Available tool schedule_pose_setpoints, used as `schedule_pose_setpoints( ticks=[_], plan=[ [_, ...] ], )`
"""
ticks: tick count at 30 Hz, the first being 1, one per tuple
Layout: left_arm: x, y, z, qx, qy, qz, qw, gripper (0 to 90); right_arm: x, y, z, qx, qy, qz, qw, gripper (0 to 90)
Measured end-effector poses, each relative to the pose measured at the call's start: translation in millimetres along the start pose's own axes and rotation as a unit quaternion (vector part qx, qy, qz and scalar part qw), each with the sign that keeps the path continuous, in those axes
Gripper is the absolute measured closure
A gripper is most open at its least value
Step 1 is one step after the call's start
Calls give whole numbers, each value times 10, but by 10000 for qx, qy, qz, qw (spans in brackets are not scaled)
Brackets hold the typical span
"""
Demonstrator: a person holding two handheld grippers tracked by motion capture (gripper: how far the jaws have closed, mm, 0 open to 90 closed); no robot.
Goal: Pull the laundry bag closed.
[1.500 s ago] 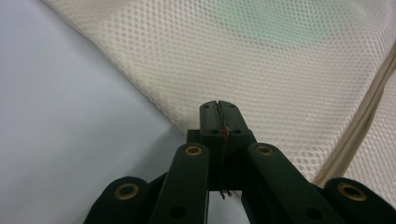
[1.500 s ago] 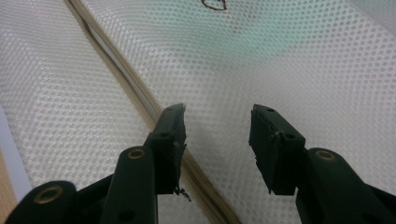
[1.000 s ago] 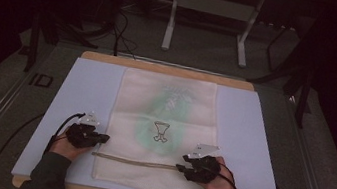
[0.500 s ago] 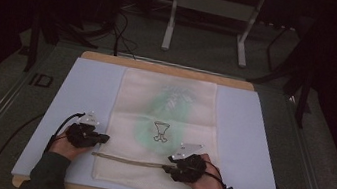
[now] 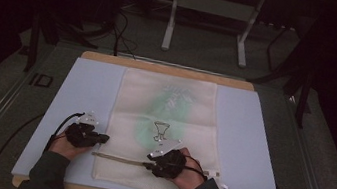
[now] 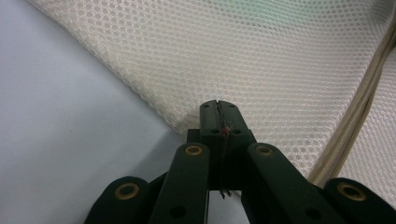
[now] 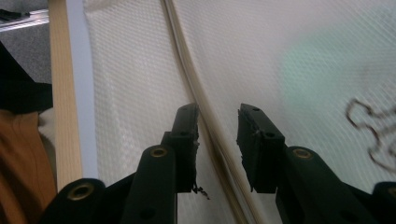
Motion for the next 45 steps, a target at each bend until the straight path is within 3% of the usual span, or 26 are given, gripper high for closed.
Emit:
schedule_pose_setpoints(
  ticks=[19, 45],
  plan=[
    [23, 0, 13, -60, -65, 99, 9999, 898, 47, 466, -382, -64, -312, -345, 9989, 757],
    [61, -39, 29, -79, -131, 49, 9999, 897, 69, 1017, -836, -153, -453, -475, 9977, 779]
  ],
)
Point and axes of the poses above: each handheld gripper's, and its own axes: y roughly forward along the jaws, z roughly out of its underside, x roughly to its left, the point moved 3 cm from there along y, roughly forward along the jaws, and after that the axes turned 13 degrees about -z, right-handed, at the moved point
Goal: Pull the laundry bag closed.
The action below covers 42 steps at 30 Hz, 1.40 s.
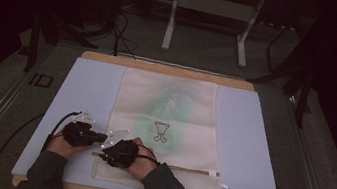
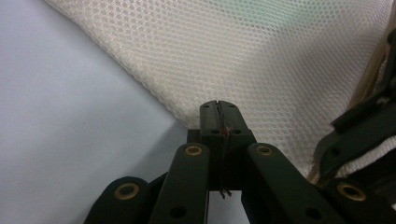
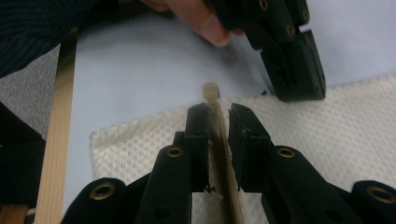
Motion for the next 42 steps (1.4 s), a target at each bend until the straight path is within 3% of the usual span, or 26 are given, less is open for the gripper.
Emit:
schedule_pose_setpoints(
  ticks=[7, 14, 24, 27, 31, 35, 42],
  plan=[
    [28, -35, 0, -103, -148, 76, 9998, 897, -18, 106, -85, 21, -27, 14, 10000, 779],
    [32, -40, 2, -96, -129, 54, 9999, 897, -40, 187, -134, 21, -11, 65, 10000, 788],
    [46, -61, 2, -146, -152, 12, 9998, 897, -27, 344, -203, 279, -95, 173, 9994, 803],
    [53, -69, 2, -154, -165, 4, 9997, 897, -31, 342, -203, 247, -82, 171, 9995, 807],
    [64, -86, 2, -203, -202, 12, 9996, 897, -35, 293, -218, -53, 19, 70, 10000, 807],
    [68, -89, 4, -199, -202, 3, 9996, 897, -26, 232, -233, -182, 27, 81, 9998, 808],
    [69, -90, 8, -177, -192, 17, 9997, 897, 3, 141, -211, -254, 13, 72, 9996, 809]
  ],
)
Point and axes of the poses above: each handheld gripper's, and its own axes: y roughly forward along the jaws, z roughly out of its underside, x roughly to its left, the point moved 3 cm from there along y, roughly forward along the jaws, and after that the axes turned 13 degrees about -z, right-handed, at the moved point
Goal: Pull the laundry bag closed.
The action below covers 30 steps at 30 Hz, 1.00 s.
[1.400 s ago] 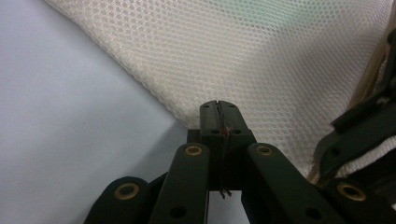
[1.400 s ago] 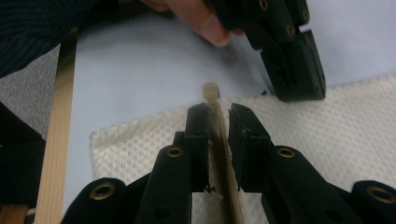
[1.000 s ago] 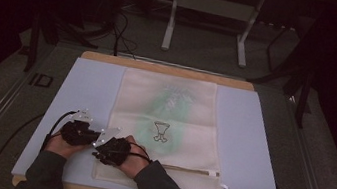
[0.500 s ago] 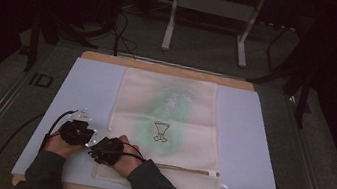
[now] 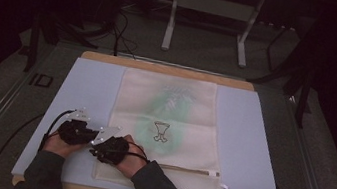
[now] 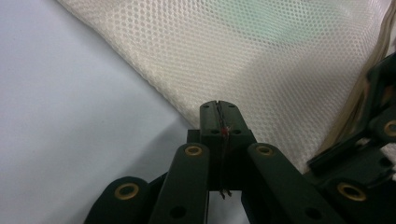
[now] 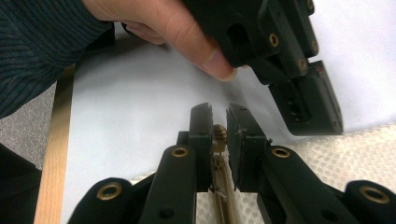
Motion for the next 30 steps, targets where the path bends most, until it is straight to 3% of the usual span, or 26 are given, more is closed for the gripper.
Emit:
schedule_pose_setpoints(
  ticks=[12, 30],
  plan=[
    [-17, 8, 2, 38, 31, 32, 10000, 897, 17, -142, 140, 46, 19, -7, 10000, 809],
    [-67, 42, 4, 158, 164, 196, 9995, 897, -46, -85, 258, 139, 303, -172, 9993, 805]
  ],
)
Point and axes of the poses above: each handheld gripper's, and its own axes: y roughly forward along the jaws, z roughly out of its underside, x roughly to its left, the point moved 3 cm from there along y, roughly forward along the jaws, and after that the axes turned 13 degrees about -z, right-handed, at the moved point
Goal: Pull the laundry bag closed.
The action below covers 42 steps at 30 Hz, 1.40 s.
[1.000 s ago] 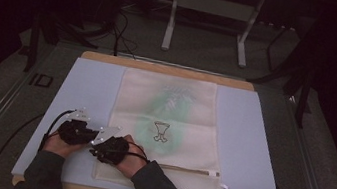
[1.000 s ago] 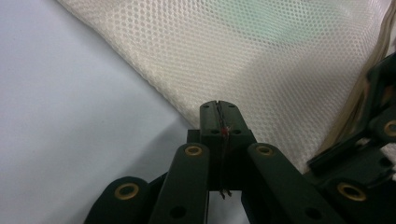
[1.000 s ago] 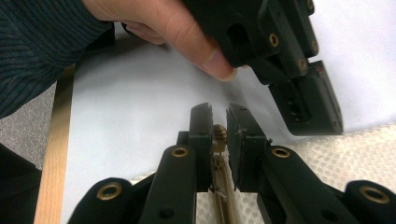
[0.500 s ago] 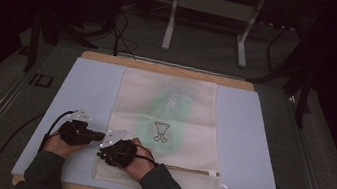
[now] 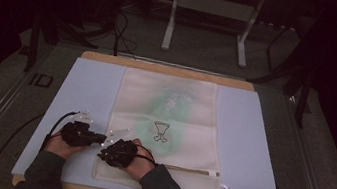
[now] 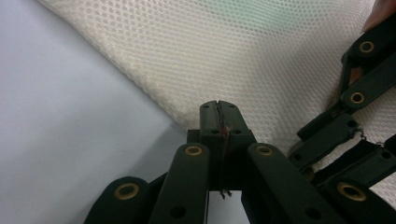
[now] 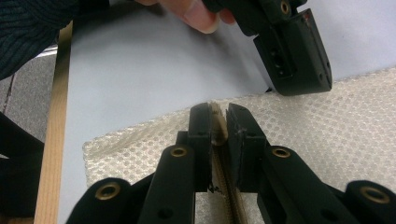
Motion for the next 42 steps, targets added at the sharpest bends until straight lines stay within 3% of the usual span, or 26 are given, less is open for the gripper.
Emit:
schedule_pose_setpoints(
  ticks=[9, 21, 30, 42],
  plan=[
    [-42, 20, 2, 109, 118, 130, 9998, 897, -1, 30, 4, 7, -19, 20, 10000, 811],
    [-144, 4, 15, 401, 424, 20, 9983, 897, 3, 31, 32, -56, -30, 47, 10000, 813],
    [-168, 9, -19, 635, 442, -55, 9970, 900, 23, 34, 31, -17, -154, 159, 9998, 816],
    [-154, 11, -14, 652, 433, -5, 9969, 900, 28, -15, 68, 28, -152, 158, 9998, 820]
  ],
)
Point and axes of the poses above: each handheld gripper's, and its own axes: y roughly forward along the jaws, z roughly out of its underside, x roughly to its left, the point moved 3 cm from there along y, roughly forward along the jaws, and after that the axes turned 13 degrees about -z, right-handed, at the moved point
